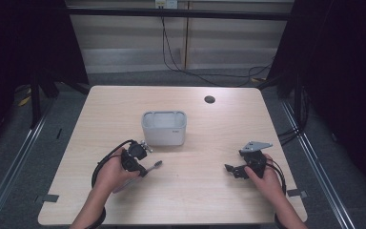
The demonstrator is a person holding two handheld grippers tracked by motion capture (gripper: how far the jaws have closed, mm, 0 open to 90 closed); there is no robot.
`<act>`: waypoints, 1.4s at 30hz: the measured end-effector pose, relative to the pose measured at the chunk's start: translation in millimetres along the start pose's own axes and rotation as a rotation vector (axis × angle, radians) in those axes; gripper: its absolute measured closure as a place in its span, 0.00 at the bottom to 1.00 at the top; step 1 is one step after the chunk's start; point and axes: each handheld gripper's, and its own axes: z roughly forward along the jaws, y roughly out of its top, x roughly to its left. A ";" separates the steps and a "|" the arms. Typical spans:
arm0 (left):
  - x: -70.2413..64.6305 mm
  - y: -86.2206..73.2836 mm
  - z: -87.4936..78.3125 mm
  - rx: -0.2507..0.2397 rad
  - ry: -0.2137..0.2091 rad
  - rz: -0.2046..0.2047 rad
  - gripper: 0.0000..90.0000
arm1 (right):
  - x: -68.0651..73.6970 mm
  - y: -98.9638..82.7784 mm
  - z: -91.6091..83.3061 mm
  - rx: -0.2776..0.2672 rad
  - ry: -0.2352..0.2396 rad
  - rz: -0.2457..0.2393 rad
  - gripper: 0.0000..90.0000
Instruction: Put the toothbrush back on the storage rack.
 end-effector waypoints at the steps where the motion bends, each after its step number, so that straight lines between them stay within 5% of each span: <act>1: 0.3 -0.4 -1.6 -0.014 0.004 0.002 0.89 | 0.0 0.0 0.0 0.000 0.000 0.000 0.12; 21: 5.2 -5.4 -46.9 -0.389 -0.023 -0.077 0.89 | 0.0 0.0 0.0 0.000 0.000 0.000 0.12; 42: 9.0 -4.5 -69.2 -0.600 0.013 -0.136 0.89 | 0.0 0.0 0.0 0.000 0.000 0.000 0.12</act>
